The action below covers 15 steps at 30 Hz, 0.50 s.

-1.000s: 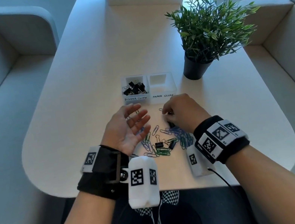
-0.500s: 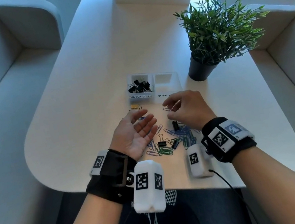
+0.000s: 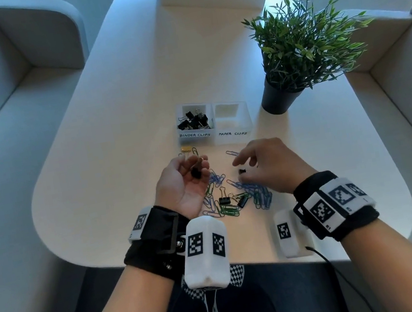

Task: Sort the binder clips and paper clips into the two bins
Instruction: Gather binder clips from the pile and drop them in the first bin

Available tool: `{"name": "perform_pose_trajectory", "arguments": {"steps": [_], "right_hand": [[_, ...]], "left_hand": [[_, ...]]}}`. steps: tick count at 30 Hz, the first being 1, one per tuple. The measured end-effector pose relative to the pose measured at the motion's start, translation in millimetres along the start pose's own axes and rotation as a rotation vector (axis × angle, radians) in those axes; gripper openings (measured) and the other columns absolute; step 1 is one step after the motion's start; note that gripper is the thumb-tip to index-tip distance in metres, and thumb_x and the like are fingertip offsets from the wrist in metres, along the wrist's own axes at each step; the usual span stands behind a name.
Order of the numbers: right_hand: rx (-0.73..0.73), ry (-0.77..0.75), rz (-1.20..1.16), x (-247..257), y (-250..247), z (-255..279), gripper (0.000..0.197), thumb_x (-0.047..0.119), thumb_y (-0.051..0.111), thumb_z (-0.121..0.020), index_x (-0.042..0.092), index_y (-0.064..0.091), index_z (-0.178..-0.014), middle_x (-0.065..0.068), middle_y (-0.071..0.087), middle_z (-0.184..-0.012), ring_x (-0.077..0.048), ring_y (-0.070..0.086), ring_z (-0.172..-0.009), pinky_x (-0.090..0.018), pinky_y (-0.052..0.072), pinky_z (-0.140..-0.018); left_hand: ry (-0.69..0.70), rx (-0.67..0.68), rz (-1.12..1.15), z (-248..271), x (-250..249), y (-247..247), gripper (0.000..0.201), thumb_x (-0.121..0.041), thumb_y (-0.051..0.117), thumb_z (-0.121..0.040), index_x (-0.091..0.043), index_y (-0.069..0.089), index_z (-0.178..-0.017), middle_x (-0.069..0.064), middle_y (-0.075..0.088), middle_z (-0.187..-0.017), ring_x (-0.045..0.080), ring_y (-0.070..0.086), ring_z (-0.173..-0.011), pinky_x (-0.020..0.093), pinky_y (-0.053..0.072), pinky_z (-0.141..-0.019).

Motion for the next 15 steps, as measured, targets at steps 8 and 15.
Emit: {"name": "perform_pose_trajectory", "arguments": {"steps": [8, 15], "right_hand": [[-0.028, 0.024, -0.065, -1, 6, -2, 0.023, 0.013, 0.076, -0.070, 0.017, 0.075, -0.092, 0.014, 0.057, -0.073, -0.001, 0.052, -0.069, -0.007, 0.036, -0.061], [-0.115, 0.084, -0.238, -14, -4, -5, 0.022, 0.016, 0.087, -0.060, 0.017, 0.076, -0.079, 0.010, 0.063, -0.065, -0.001, 0.056, -0.063, -0.003, 0.043, -0.057]], "left_hand": [[0.006, -0.006, -0.061, 2, -11, -4, 0.023, -0.019, 0.044, -0.092, -0.011, 0.050, -0.071, 0.002, 0.046, -0.066, 0.010, 0.044, -0.047, 0.016, 0.034, -0.040], [0.026, -0.012, -0.034, 5, -12, -4, 0.026, -0.019, 0.044, -0.094, -0.003, 0.060, -0.080, 0.009, 0.057, -0.077, 0.017, 0.058, -0.069, 0.018, 0.053, -0.051]]}}
Point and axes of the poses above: each hand's wrist, its own z-axis away from the middle knuckle, its own y-axis out of the palm, x = y × z, the point moved 9 cm from there along -z, towards the middle knuckle
